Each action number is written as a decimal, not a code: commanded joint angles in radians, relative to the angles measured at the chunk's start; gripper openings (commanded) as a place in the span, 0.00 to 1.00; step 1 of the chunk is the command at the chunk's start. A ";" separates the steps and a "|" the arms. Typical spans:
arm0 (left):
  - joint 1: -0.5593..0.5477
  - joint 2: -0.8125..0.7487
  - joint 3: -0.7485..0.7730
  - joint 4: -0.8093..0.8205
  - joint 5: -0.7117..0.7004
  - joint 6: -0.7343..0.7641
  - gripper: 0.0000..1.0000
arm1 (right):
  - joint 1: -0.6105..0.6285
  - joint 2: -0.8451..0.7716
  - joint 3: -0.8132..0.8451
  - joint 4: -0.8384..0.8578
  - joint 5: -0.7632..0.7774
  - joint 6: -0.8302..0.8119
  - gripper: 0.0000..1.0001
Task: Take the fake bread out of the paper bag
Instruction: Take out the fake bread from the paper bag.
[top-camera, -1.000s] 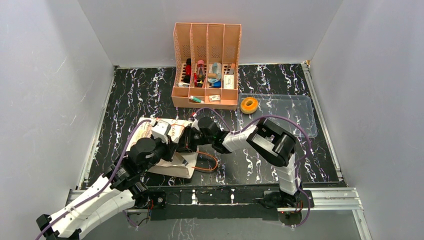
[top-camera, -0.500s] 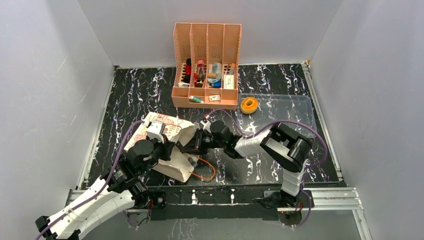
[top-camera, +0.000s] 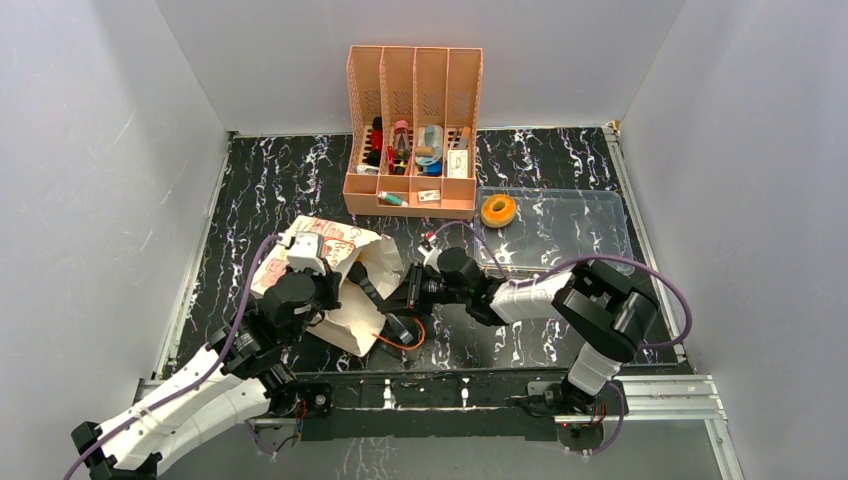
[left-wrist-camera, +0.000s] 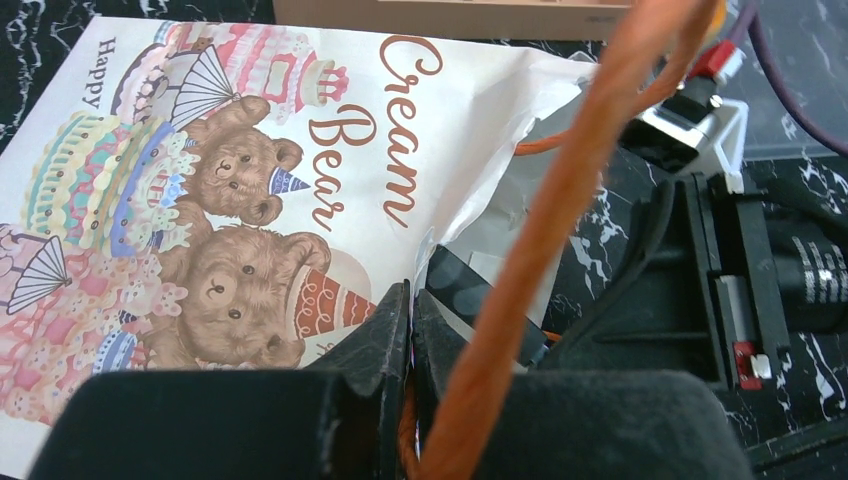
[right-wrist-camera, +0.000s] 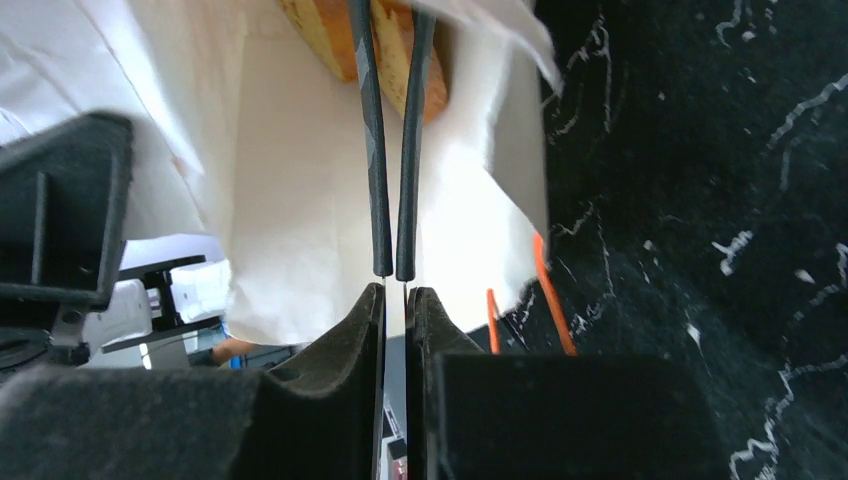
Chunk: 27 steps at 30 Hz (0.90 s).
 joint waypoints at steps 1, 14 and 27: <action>0.000 0.001 0.047 0.023 -0.138 -0.031 0.00 | -0.006 -0.074 -0.030 -0.038 0.046 -0.026 0.00; 0.000 -0.020 0.048 -0.019 -0.259 -0.081 0.00 | 0.046 -0.284 -0.053 -0.247 0.199 -0.070 0.00; 0.000 0.022 0.042 -0.058 -0.281 -0.062 0.00 | 0.102 -0.478 -0.077 -0.446 0.368 -0.103 0.00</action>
